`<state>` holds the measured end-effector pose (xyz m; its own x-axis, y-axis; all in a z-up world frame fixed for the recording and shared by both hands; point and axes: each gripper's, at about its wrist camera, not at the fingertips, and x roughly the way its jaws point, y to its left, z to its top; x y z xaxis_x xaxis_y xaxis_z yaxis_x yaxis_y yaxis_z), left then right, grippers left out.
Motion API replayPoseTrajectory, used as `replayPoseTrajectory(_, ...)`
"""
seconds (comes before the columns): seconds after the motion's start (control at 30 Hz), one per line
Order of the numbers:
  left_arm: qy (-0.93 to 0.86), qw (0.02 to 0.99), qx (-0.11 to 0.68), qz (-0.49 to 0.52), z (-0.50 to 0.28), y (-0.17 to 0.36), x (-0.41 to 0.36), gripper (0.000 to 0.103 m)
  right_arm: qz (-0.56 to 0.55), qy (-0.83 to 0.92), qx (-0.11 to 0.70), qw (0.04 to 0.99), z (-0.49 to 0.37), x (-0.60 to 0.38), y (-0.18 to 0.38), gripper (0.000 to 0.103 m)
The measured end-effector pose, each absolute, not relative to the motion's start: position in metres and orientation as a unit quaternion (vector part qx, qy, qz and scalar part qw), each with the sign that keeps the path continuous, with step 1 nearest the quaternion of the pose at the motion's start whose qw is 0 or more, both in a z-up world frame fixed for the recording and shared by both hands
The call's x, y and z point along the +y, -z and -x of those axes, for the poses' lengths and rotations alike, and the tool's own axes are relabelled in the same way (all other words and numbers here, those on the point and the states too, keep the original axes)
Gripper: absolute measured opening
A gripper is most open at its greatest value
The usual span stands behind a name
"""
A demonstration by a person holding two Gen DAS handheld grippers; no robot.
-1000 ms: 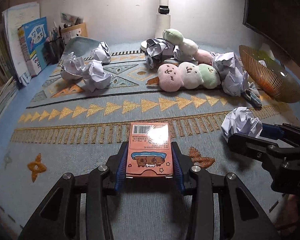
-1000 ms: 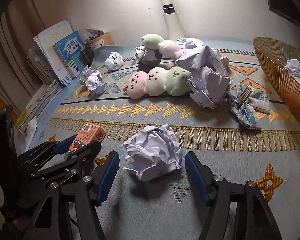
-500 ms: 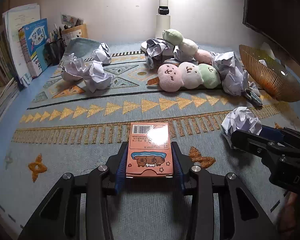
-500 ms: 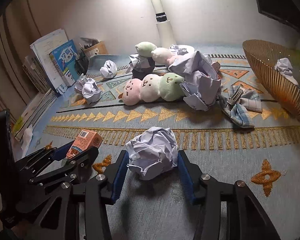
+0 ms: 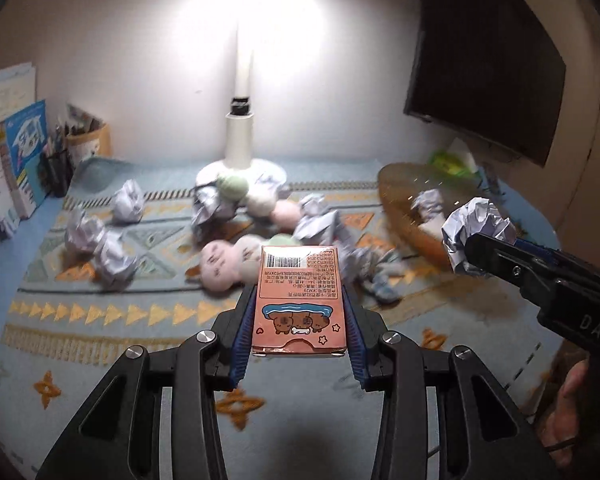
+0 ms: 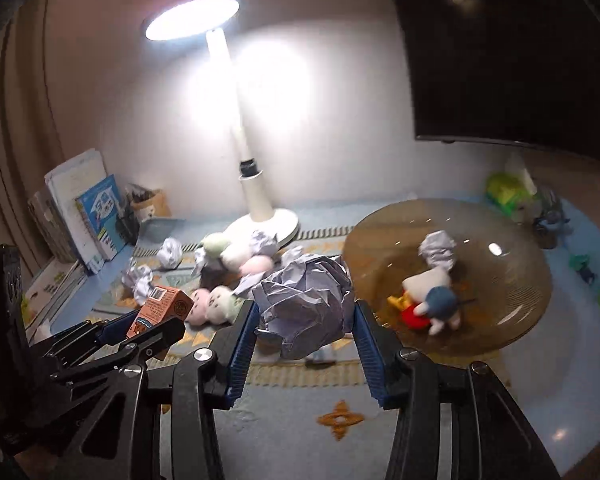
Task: Organize objects
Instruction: 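Carry the box and paper ball to the amber bowl and release both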
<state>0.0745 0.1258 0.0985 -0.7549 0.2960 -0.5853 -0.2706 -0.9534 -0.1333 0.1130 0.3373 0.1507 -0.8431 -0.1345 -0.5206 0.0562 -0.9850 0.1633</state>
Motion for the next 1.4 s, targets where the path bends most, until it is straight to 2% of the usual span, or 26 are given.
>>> replayPoseTrajectory(0.23,-0.936,0.225,-0.012,0.271,-0.042,-0.141,0.210,0.037,-0.278,0.955,-0.095,-0.025,-0.088,0.415,-0.166,0.047)
replayPoseTrajectory(0.5,-0.916,0.280,0.003,0.287,0.000,-0.116,0.283,0.037,-0.328,0.932,-0.138,-0.073,-0.060,0.460,-0.132,0.048)
replayPoseTrajectory(0.6,-0.909,0.291,-0.010,0.299,0.014,-0.108,0.294,0.038,-0.333,0.926,-0.153,-0.088,-0.057,0.471,-0.127,0.059)
replayPoseTrajectory(0.63,-0.905,0.296,-0.017,0.306,0.019,-0.106,0.296,0.041,-0.332,0.925,-0.160,-0.091,-0.057,0.474,-0.126,0.069)
replayPoseTrajectory(0.67,-0.901,0.299,-0.024,0.313,0.023,-0.104,0.297,0.055,-0.330,0.925,-0.166,-0.091,-0.059,0.477,-0.126,0.070)
replayPoseTrajectory(0.7,-0.898,0.303,-0.031,0.317,0.025,-0.103,0.297,0.070,-0.329,0.925,-0.168,-0.090,-0.061,0.478,-0.126,0.070)
replayPoseTrajectory(0.77,-0.899,0.307,-0.044,0.310,0.025,-0.103,0.293,0.080,-0.330,0.924,-0.169,-0.093,-0.063,0.479,-0.126,0.070)
replayPoseTrajectory(0.93,-0.902,0.300,-0.053,0.308,0.019,-0.105,0.273,0.080,-0.328,0.925,-0.176,-0.076,-0.071,0.471,-0.126,0.070)
replayPoseTrajectory(1.33,-0.932,0.231,-0.073,0.270,-0.035,-0.125,0.179,0.080,-0.324,0.938,-0.120,0.025,-0.087,0.370,-0.143,0.070)
replayPoseTrajectory(1.4,-0.940,0.203,-0.079,0.261,-0.046,-0.127,0.157,0.087,-0.323,0.939,-0.108,0.045,-0.088,0.349,-0.142,0.070)
